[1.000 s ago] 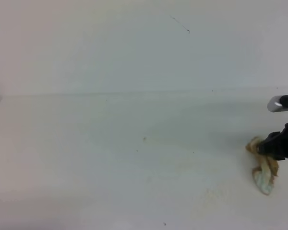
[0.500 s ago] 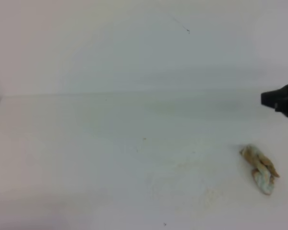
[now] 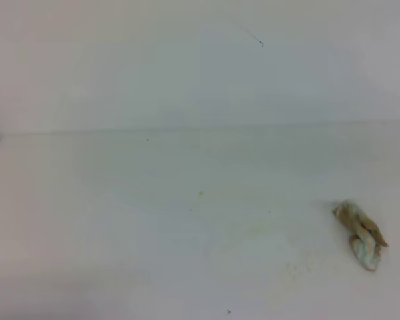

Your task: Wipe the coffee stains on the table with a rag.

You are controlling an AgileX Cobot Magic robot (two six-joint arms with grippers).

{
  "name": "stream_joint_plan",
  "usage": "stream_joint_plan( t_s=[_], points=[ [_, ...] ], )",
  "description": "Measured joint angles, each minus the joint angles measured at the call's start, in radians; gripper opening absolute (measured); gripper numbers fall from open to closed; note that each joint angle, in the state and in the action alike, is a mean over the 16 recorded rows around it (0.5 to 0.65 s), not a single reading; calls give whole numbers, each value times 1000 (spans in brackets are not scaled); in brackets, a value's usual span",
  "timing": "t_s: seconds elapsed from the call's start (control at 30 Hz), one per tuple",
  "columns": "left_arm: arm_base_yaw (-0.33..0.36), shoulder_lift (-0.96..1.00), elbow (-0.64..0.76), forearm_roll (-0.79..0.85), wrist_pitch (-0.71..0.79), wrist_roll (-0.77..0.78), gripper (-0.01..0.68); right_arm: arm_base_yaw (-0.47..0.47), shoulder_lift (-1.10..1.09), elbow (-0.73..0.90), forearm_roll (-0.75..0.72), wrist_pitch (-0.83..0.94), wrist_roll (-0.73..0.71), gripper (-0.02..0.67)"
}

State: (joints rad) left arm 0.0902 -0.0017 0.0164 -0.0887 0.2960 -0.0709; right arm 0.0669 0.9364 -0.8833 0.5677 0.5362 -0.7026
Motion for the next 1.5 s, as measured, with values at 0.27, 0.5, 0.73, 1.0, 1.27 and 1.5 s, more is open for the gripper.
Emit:
stream_joint_plan(
  t_s=[0.27, 0.5, 0.73, 1.0, 1.27, 1.5],
  points=[
    [0, 0, 2, 0, 0, 0, 1, 0, -130, 21, -224, -4, 185, 5],
    [0, 2, -2, 0, 0, 0, 1, 0, -140, 28, -232, -2, 203, 4],
    [0, 2, -5, 0, 0, 0, 1, 0, -151, 39, -232, 4, 203, 3],
    [0, 2, -5, 0, 0, 0, 1, 0, -301, 132, -259, -57, 204, 2],
    [0, 0, -7, 0, 2, 0, 1, -24, -586, 403, -295, -219, 239, 1],
    [0, 0, -14, 0, 5, 0, 1, -84, -819, 689, -303, -319, 301, 1]
  ],
)
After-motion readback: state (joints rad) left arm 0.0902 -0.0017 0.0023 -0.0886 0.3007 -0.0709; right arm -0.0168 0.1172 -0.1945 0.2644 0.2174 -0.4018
